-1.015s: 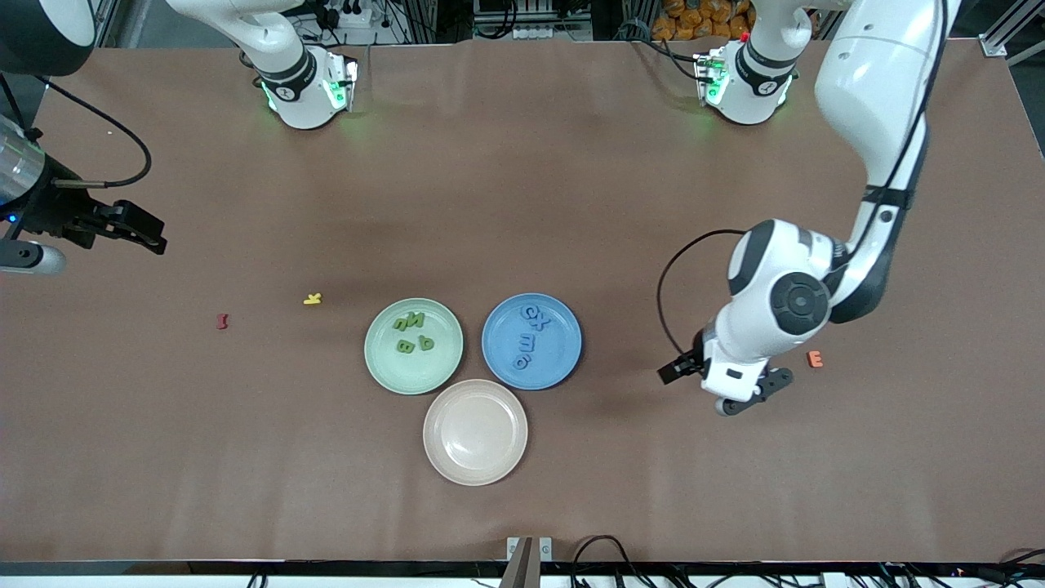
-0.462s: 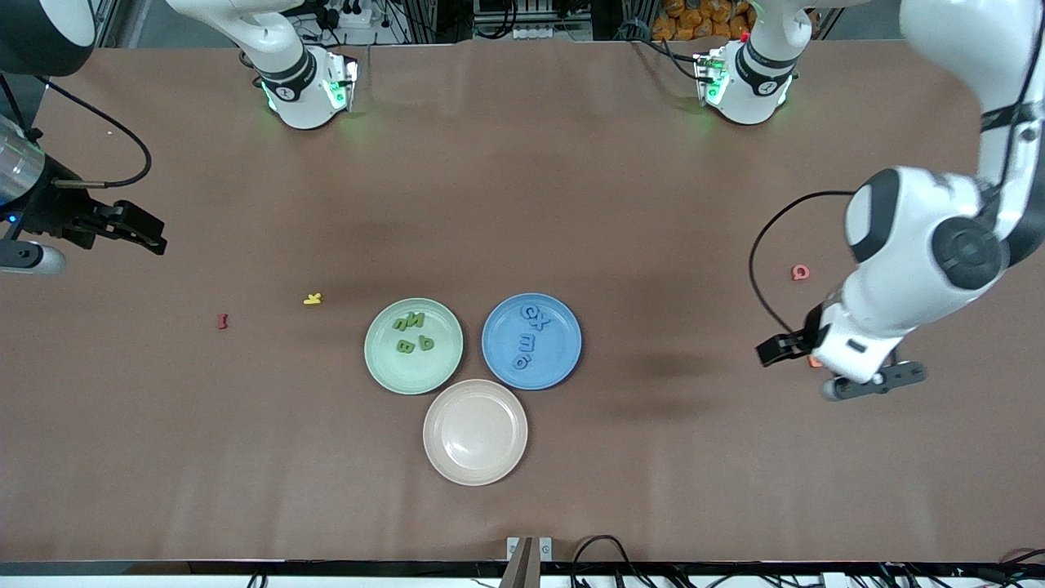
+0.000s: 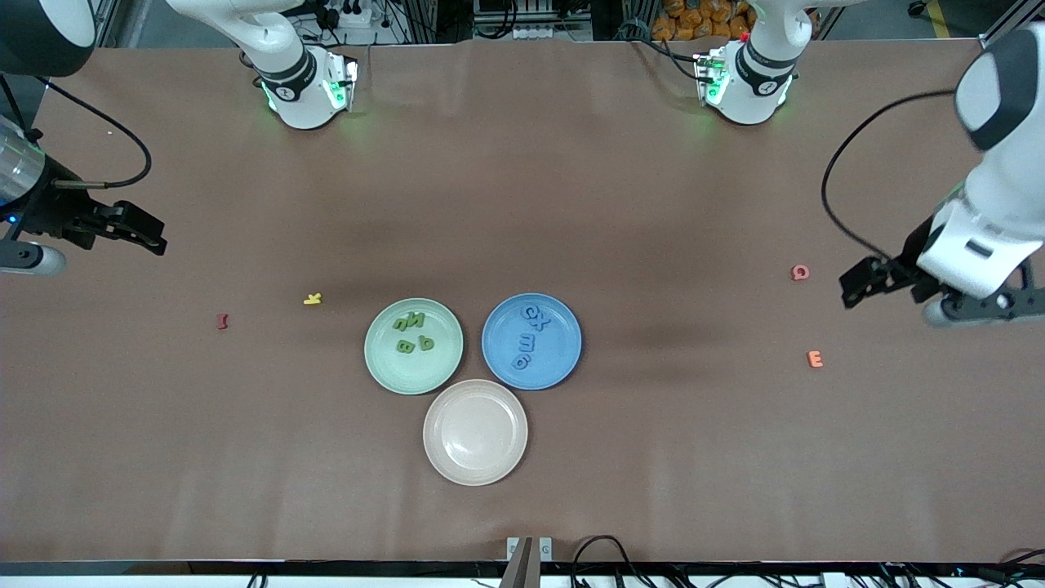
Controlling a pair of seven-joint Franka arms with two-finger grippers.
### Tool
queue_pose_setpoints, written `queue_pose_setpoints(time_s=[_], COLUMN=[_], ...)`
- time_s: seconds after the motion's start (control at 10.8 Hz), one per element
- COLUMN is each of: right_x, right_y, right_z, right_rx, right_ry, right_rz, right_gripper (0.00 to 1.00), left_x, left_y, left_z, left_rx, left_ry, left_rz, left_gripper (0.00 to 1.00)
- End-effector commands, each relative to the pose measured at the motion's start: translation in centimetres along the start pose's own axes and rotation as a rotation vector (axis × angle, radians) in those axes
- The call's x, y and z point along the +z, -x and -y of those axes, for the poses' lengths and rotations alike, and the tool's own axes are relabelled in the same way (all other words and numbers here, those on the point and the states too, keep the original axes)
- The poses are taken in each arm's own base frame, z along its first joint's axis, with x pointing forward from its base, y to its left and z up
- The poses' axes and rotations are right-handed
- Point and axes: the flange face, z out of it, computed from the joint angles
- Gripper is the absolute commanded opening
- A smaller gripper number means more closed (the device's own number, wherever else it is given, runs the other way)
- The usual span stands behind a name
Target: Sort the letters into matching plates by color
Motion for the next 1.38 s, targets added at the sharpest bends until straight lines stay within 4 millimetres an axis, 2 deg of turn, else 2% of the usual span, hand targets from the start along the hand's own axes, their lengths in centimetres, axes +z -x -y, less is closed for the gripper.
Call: queue_pose_setpoints(time_s=[0.0,0.09,0.28,0.46,1.29], right_x=[-0.2,-0.1,-0.1,-0.1,-0.1], right_y=[0.0,0.0,0.0,0.1,0.1], right_z=[0.0,0.0,0.0,-0.1,0.0], right_rx=[0.002,0.002,0.002,0.002,0.001], right_ry=[-0.004,-0.004,-0.004,-0.002,-0.002], right_rz=[-0.005,-0.003,-0.003,-0.002,-0.003], right_gripper=[1.00,1.00,1.00,1.00,1.00], left_x=[-5.3,-6.7,-7.9,-7.9,-7.9], left_y=[3.4,4.0,4.6,4.6,4.6], left_z=[0.1,0.0,0.4,0.4,0.7], left_rx=[0.041,0.036,0.034,0.115,0.120], left_ry=[0.036,0.067,0.060,0.056,0.062], left_rz=[0.054,0.075,0.085,0.080,0.080], left_gripper=[1.00,1.00,1.00,1.00,1.00])
